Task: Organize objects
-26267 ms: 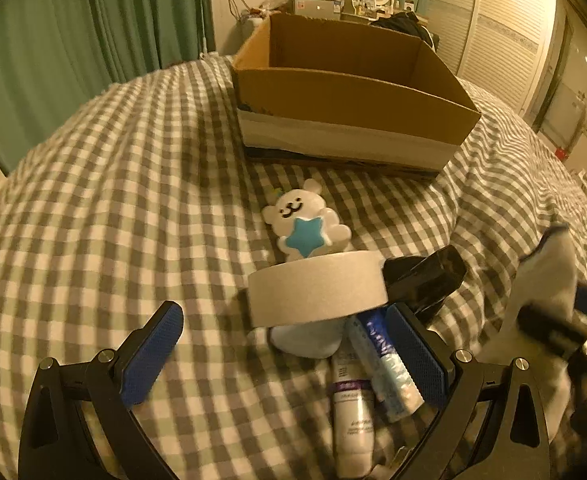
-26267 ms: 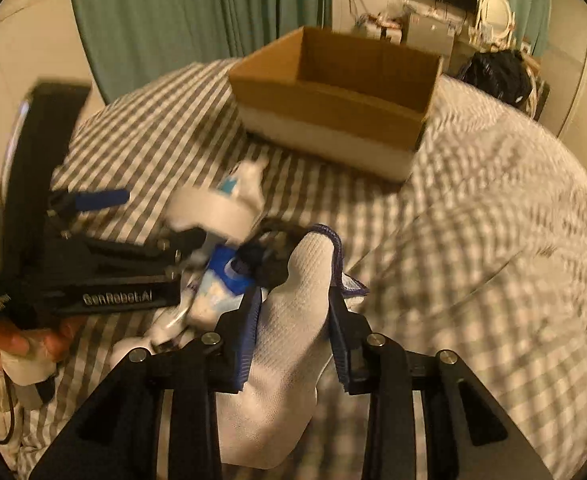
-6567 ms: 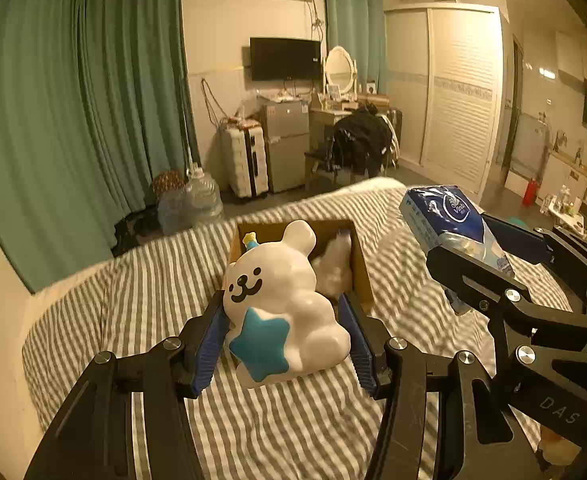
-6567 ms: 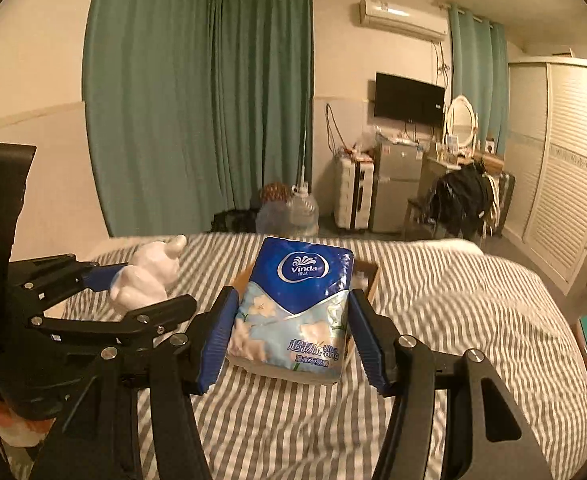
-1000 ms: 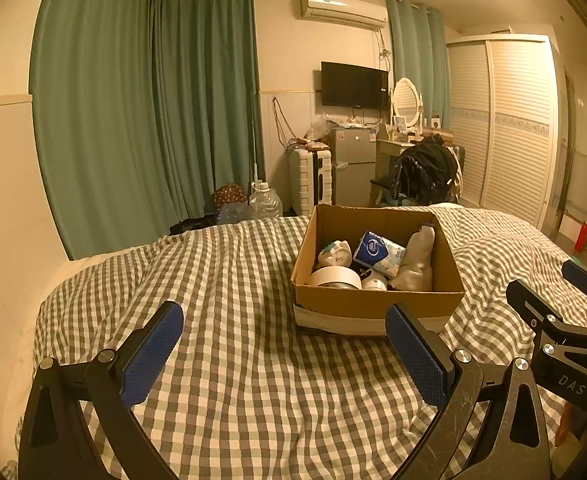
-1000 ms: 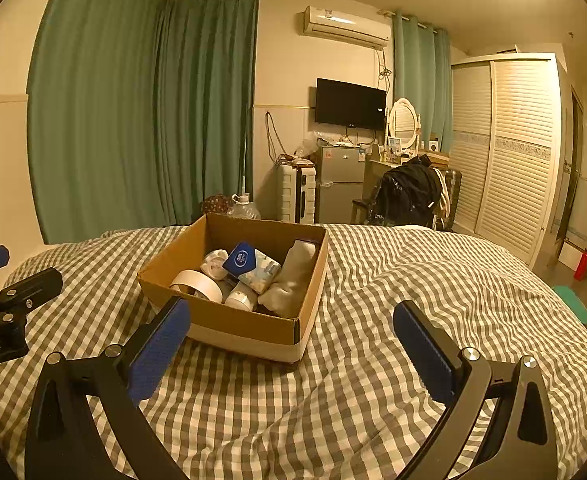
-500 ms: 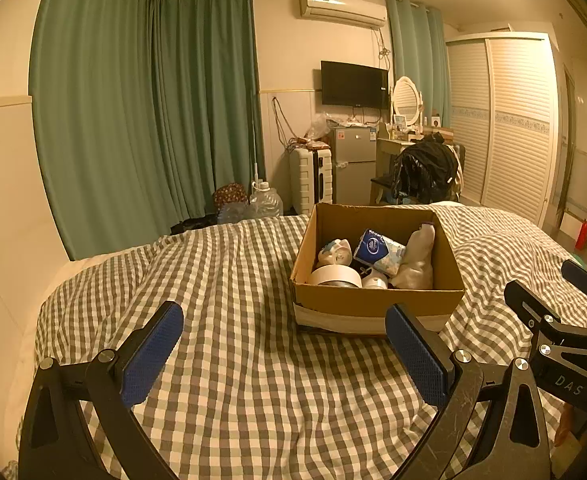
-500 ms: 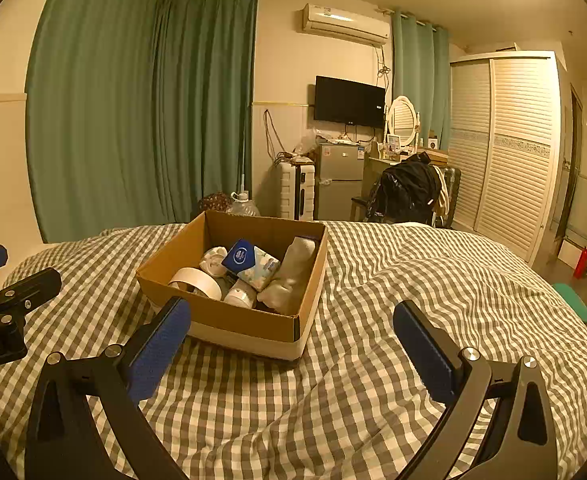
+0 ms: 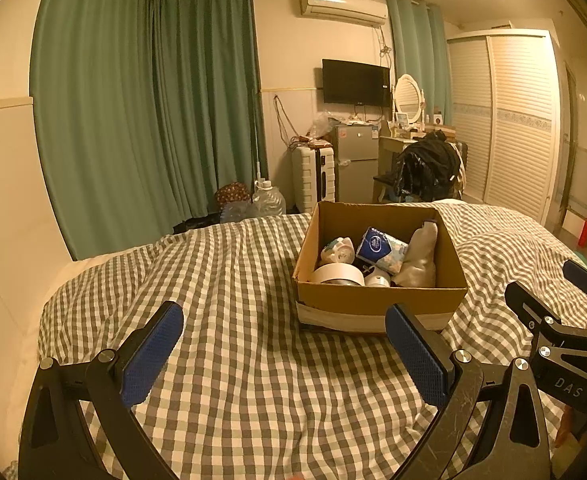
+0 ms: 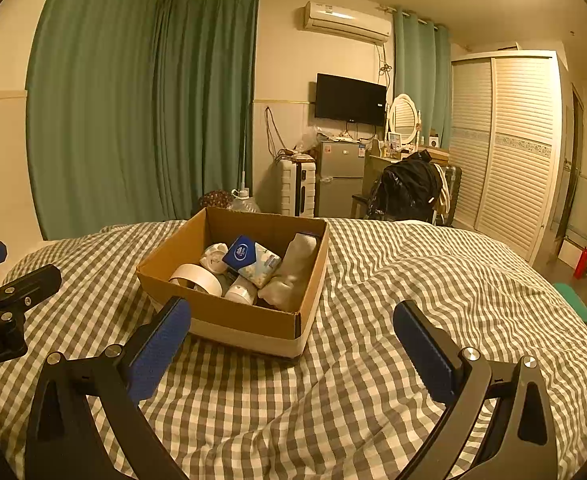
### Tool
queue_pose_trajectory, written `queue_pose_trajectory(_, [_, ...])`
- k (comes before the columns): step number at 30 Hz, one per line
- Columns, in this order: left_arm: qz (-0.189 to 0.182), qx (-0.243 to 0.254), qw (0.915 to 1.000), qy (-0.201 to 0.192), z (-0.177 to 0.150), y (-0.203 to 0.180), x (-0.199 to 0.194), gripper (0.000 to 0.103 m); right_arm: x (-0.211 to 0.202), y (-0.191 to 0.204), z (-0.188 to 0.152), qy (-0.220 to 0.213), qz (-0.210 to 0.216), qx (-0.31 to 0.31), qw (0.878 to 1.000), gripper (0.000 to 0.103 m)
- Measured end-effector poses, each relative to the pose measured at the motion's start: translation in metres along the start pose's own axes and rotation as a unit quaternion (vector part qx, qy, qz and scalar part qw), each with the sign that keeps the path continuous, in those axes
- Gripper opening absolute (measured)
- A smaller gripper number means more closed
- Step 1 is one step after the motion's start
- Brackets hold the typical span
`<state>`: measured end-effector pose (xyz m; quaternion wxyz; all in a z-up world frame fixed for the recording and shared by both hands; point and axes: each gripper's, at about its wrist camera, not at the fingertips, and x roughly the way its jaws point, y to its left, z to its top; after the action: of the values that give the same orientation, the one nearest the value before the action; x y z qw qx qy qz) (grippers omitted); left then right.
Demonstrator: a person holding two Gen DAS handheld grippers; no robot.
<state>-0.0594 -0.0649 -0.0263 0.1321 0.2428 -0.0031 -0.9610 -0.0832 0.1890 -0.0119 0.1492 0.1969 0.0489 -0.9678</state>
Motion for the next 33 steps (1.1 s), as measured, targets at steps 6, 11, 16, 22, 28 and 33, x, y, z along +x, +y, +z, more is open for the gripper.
queue_pose_trajectory(6, [0.003,0.001,1.0000,-0.003,-0.0003,0.0004,-0.0010,0.103,0.0009,0.0008,-0.0011,0.002,-0.001,-0.002,1.000,0.102])
queue_pose_trajectory(11, [0.003,0.000,1.0000,-0.003,-0.0002,0.0005,-0.0014,0.103,0.0016,0.0021,-0.0020,0.003,-0.001,-0.006,1.000,0.102])
queue_pose_trajectory(16, [0.004,0.001,1.0000,-0.002,-0.0001,0.0010,-0.0021,0.103,0.0015,0.0019,-0.0023,0.005,-0.002,-0.006,1.000,0.102])
queue_pose_trajectory(22, [0.004,0.001,1.0000,-0.002,-0.0001,0.0000,-0.0021,0.103,0.0014,0.0018,-0.0026,0.006,-0.002,-0.005,1.000,0.102])
queue_pose_trajectory(28, [0.003,0.003,1.0000,-0.002,-0.0001,-0.0003,-0.0016,0.103,0.0014,0.0021,-0.0026,0.006,-0.002,-0.006,1.000,0.102])
queue_pose_trajectory(33, [0.005,0.003,1.0000,-0.001,-0.0006,-0.0004,-0.0015,0.103,0.0013,0.0016,-0.0037,0.007,-0.002,-0.006,1.000,0.102])
